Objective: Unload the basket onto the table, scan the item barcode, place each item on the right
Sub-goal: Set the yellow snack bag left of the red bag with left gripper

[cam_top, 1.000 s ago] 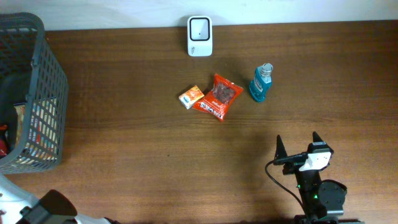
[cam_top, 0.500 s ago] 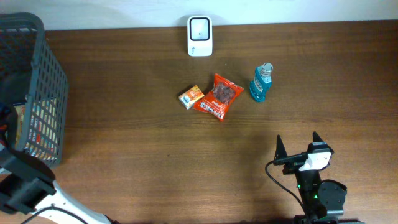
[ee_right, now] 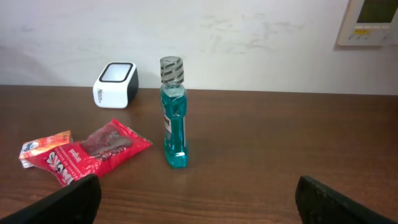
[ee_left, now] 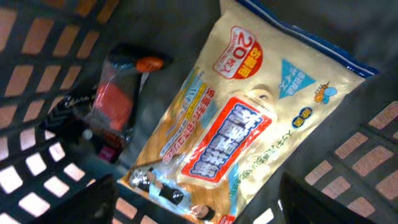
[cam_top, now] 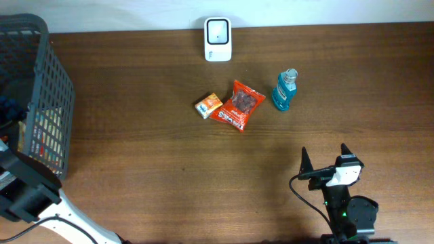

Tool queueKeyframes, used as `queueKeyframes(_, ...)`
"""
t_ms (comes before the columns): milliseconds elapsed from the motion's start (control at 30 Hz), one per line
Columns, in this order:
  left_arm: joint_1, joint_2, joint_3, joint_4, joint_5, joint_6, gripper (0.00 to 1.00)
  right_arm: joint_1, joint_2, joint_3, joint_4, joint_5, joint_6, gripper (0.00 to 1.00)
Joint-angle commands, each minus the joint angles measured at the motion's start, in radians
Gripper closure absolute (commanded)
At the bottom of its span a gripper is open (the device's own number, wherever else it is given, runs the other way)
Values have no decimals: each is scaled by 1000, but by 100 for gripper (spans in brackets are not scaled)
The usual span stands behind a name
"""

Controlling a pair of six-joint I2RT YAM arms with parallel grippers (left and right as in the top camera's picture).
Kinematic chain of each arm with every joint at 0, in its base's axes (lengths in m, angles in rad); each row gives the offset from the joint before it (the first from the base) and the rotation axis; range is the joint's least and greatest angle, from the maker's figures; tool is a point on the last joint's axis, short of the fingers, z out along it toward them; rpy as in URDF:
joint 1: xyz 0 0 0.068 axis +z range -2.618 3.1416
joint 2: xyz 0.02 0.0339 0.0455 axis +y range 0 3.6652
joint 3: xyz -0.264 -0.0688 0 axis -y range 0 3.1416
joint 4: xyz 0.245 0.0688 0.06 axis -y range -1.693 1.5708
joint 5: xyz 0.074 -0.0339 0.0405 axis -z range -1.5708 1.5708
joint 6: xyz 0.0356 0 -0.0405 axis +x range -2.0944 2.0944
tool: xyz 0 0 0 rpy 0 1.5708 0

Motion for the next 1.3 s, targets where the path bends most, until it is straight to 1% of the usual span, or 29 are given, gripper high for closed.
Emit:
queueKeyframes(0, -4, 80, 2, 6, 29, 37, 21, 5, -6, -7, -2, 1, 11, 1)
queueKeyframes(67, -10, 134, 2, 0, 29, 52, 19, 5, -6, -7, -2, 1, 11, 1)
queueKeyframes(367, -21, 302, 1, -33, 29, 51, 18, 5, -6, -7, -2, 1, 11, 1)
queueKeyframes(400, -21, 306, 1, -34, 29, 51, 23, 5, -6, -7, -2, 1, 11, 1)
queueKeyframes(433, -21, 306, 1, -35, 29, 51, 47, 5, -6, -7, -2, 1, 11, 1)
queueKeyframes(500, -21, 306, 2, -46, 29, 51, 76, 5, -6, -7, -3, 1, 11, 1)
queueKeyframes(567, -21, 302, 4, -61, 29, 48, 100, 5, -6, -7, -3, 1, 11, 1)
queueKeyframes(667, -21, 280, 50, -99, 30, 15, 100, 5, -6, -7, -3, 1, 11, 1)
queueKeyframes(733, -21, 251, 121, -136, 30, -56, 100, 5, -6, -7, -2, 1, 11, 1)
queueKeyframes(800, -19, 194, 260, -192, 30, -113, 100, 5, -6, -7, -2, 1, 11, 1)
queueKeyframes(833, -19, 157, 354, -220, 31, -159, 100, 5, -6, -7, -2, 1, 11, 1)
queueKeyframes(867, -19, 124, 418, -233, 43, -175, 100, 5, -6, -7, -2, 1, 11, 1)
queueKeyframes(900, -19, 75, 487, -234, 96, -180, 100, 5, -6, -7, -2, 1, 11, 1)
queueKeyframes(967, -19, -9, 566, -227, 188, -220, 100, 5, -6, -7, -3, 1, 11, 1)
queueKeyframes(1033, -19, -93, 621, -210, 321, -220, 100, 5, -6, -7, -2, 1, 11, 1)
queueKeyframes(1067, -19, -126, 632, -203, 375, -220, 100, 5, -6, -7, -2, 1, 11, 1)
queueKeyframes(1100, -20, -171, 637, -200, 465, -220, 100, 5, -6, -7, -2, 1, 11, 1)
queueKeyframes(1133, -21, -191, 637, -204, 526, -220, 100, 5, -6, -7, -2, 1, 11, 1)
queueKeyframes(1200, -35, -235, 637, -224, 696, -219, 100, 5, -6, -7, -2, 1, 11, 1)
queueKeyframes(1233, -61, -251, 637, -239, 759, -219, 100, 5, -6, -7, -2, 1, 11, 1)
queueKeyframes(1267, -97, -261, 637, -256, 779, -219, 100, 5, -6, -7, -2, 1, 11, 1)
